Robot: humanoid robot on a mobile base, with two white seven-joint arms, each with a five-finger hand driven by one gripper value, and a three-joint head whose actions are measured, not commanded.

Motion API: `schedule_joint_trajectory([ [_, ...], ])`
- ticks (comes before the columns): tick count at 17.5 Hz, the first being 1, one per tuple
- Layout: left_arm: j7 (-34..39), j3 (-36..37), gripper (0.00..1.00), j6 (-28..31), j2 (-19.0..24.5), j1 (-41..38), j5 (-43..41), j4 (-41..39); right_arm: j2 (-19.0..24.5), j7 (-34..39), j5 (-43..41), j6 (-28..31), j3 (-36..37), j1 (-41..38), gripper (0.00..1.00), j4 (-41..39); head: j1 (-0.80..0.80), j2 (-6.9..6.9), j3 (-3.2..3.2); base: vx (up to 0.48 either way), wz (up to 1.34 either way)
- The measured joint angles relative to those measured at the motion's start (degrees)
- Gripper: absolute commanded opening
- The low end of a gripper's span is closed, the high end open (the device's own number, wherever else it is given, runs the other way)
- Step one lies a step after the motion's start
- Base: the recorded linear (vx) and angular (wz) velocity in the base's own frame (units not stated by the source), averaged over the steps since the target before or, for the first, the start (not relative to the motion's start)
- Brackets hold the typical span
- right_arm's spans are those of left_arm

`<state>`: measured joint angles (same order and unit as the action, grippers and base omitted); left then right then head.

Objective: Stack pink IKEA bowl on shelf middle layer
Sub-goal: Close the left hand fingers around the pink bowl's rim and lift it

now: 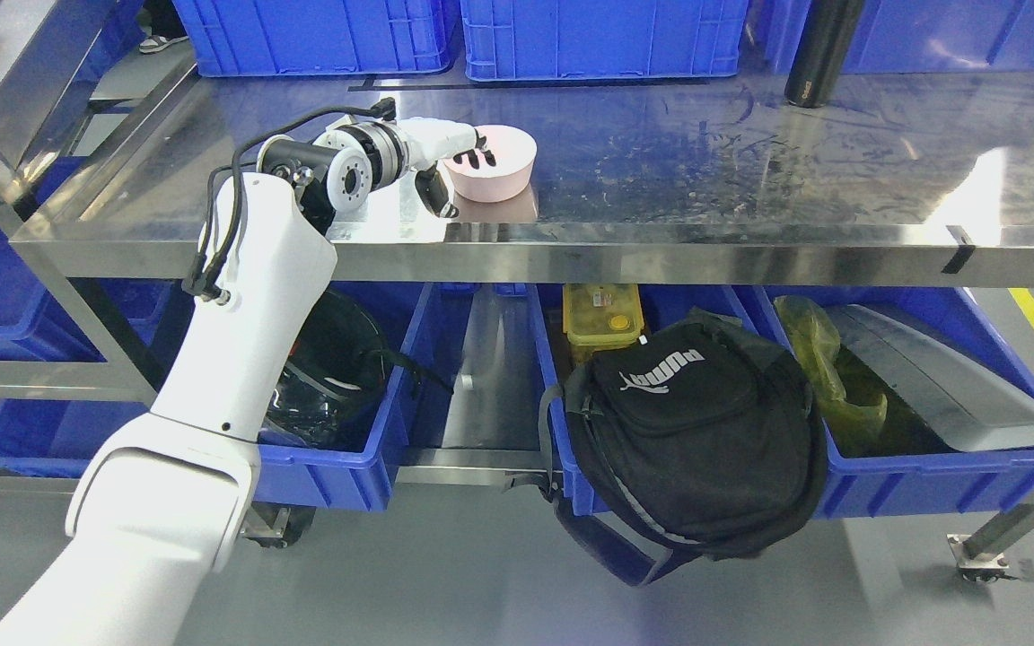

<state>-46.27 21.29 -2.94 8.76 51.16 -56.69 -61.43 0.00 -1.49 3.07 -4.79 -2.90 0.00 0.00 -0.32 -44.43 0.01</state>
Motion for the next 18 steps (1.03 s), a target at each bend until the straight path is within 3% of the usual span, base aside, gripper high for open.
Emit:
schedule_joint_trajectory([
  [3, 1.13, 0.22, 0.46, 0.3, -1.11, 0.83, -0.1, 2.32, 0.0, 0.0, 0.0, 0.0, 0.0, 0.0, 1.0, 0.0, 0.0, 0.0, 0.0, 0.0, 0.0],
  [9, 2.19, -0.06, 0.07, -1.16, -3.13, 2.45, -0.15, 6.02, 0.0, 0.0, 0.0, 0.0, 0.0, 0.0, 1.0, 0.0, 0.0, 0.0, 0.0, 0.0, 0.0],
  [15, 2.49, -2.49, 0.01, -5.24, -5.48, 2.89, -0.12, 7.75, 0.0, 0.0, 0.0, 0.0, 0.0, 0.0, 1.0, 0.0, 0.0, 0.0, 0.0, 0.0, 0.0],
  [18, 2.85, -6.09, 0.0, -10.46, -6.54, 2.97, 0.18, 6.54, 0.0, 0.0, 0.0, 0.0, 0.0, 0.0, 1.0, 0.0, 0.0, 0.0, 0.0, 0.0, 0.0],
])
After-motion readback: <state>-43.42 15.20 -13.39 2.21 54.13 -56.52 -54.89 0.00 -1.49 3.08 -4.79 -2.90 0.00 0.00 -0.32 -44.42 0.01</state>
